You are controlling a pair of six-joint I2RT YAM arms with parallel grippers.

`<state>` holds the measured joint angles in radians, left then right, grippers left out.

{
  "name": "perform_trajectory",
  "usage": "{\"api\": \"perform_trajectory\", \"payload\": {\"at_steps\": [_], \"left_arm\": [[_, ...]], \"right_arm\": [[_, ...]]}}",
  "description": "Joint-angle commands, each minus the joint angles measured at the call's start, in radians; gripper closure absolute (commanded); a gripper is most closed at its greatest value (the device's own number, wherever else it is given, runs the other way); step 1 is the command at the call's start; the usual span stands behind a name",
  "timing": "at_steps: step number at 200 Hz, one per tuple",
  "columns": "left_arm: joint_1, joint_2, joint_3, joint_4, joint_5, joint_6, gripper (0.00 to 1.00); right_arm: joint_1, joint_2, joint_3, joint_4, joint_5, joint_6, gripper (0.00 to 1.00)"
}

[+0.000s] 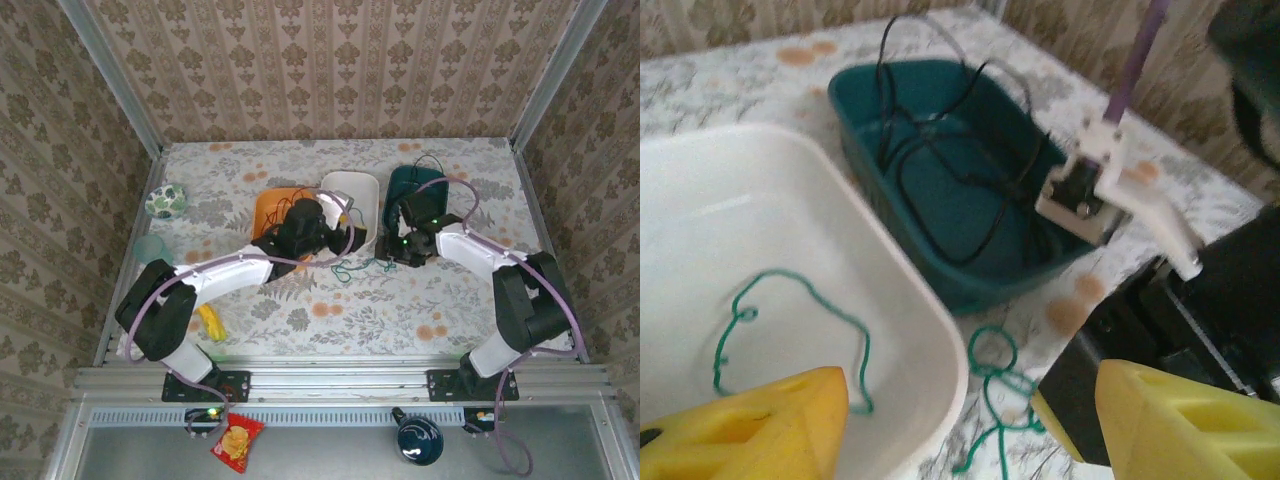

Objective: Untangle the cables

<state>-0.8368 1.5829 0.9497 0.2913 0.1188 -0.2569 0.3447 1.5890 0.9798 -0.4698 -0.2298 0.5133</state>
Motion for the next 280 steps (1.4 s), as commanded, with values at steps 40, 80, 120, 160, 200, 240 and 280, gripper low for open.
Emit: {"api": "perform_trajectory", "payload": {"at_steps": [40,80,120,160,200,240,280], "left_arm": [[-0.006,-0.041,-0.101,-0.011,-0.271,-0.069,0.32],[-0.005,-0.052,-0.093,-0.008,-0.26,-0.045,0.32],[-0.006,-0.052,-0.115,0.008,-0.207,-0.033,0.31],[-0.005,-0.074,-0.138,0.021,-0.01,0.038,0.29],[-0.003,-0.091,-0.154,0.029,0.125,0.077,0.29],[-0.004,-0.078,-0.149,0.041,0.204,0.096,0.29],[0.015,-0.036,-0.153,0.056,0.233,0.088,0.33]], "right_arm": [[0.077,0.098,0.058,0.013,-0.05,-0.02,0.5],[0.085,0.153,0.075,0.065,-0.052,0.017,0.76],[0.083,0.117,0.049,0.061,-0.04,0.011,0.98],[0.068,-0.036,-0.045,0.064,-0.065,-0.024,1.0],[-0.018,-0.228,-0.139,0.09,-0.231,-0.041,1.0],[-0.056,-0.309,-0.167,0.125,-0.375,-0.031,1.0],[-0.064,-0.306,-0.164,0.155,-0.441,-0.001,1.0]]}}
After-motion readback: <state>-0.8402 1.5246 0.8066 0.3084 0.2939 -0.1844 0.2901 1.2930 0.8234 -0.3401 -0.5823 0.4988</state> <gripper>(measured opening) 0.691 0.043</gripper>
